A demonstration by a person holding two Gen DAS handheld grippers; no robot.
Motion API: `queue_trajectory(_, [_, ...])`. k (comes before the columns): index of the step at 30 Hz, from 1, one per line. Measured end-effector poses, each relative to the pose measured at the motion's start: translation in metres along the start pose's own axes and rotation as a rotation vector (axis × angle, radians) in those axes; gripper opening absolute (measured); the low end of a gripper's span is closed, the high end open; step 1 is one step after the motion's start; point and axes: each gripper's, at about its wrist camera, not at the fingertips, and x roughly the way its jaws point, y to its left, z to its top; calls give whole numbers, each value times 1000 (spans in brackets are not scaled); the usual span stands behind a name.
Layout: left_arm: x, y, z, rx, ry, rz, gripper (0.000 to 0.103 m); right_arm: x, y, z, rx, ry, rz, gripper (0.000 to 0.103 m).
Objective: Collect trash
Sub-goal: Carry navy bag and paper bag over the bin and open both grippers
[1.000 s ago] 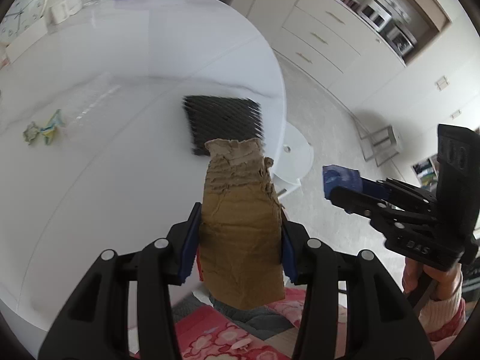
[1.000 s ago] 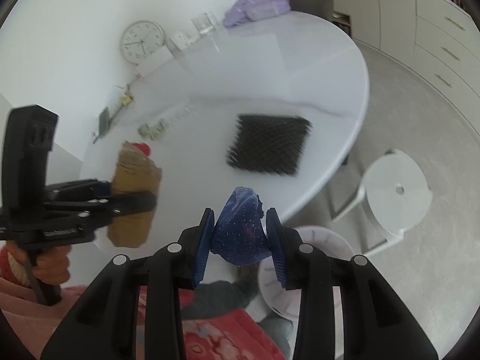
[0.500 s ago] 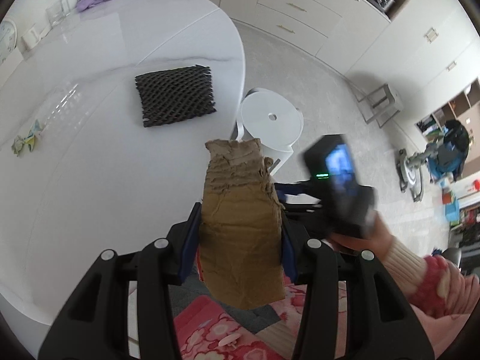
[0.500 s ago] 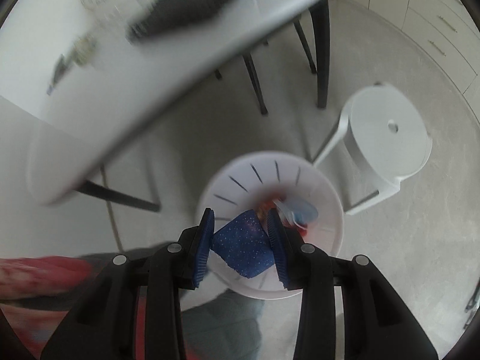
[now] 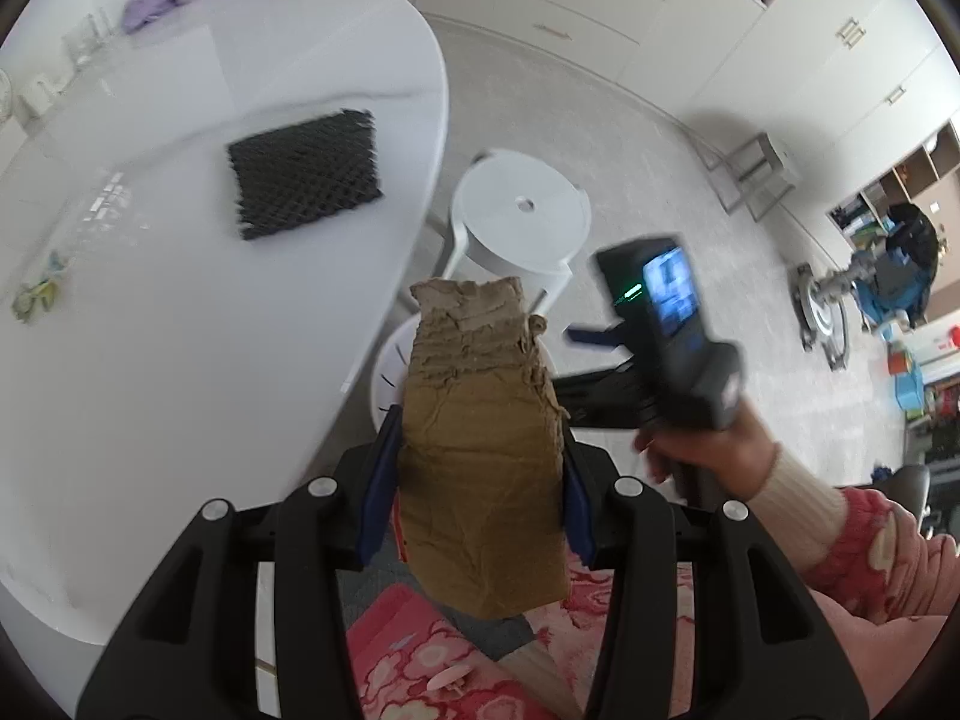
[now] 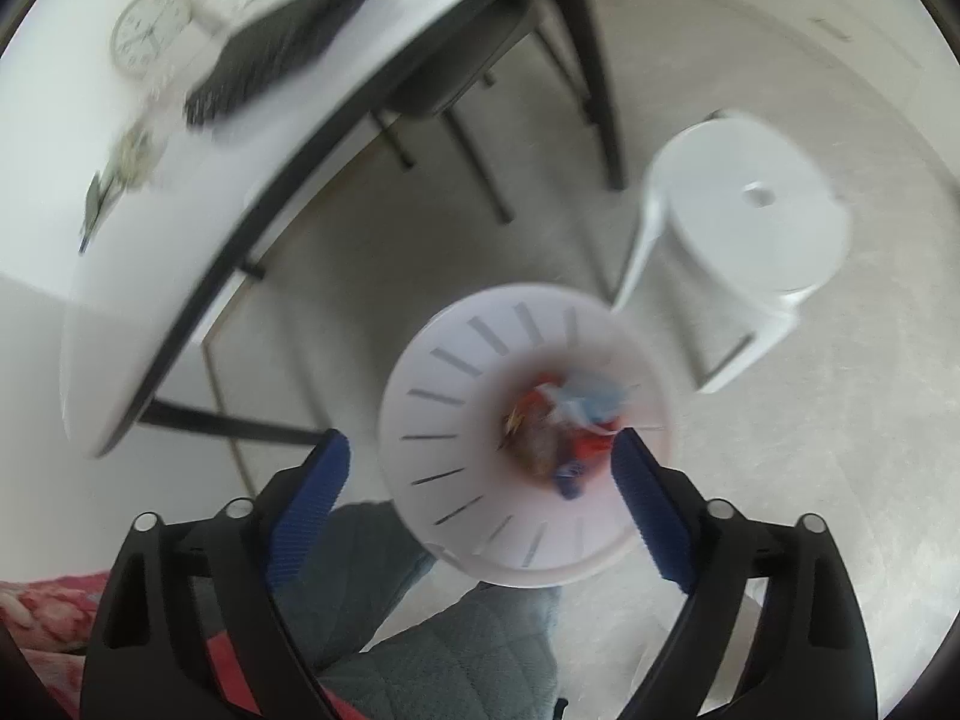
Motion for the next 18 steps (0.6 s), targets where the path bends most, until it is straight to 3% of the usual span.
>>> queue_trajectory(5, [38, -20, 11, 93, 61, -23, 45, -65, -33, -9, 82, -111, -57, 95])
queue_trajectory(13, [127, -49, 8, 224, 164, -24, 45, -104, -71, -36, 150, -128, -102, 96])
queue_trajectory(15, [143, -50, 6, 219, 196, -31, 51, -105, -74, -41, 155, -123, -100, 96])
queue_trajectory(17, [159, -47, 3, 186, 236, -25, 69, -105, -75, -45, 163, -118, -95, 96])
queue_trajectory(18, [164, -46, 2, 169, 242, -25, 70, -104, -76, -46, 167, -115, -92, 96])
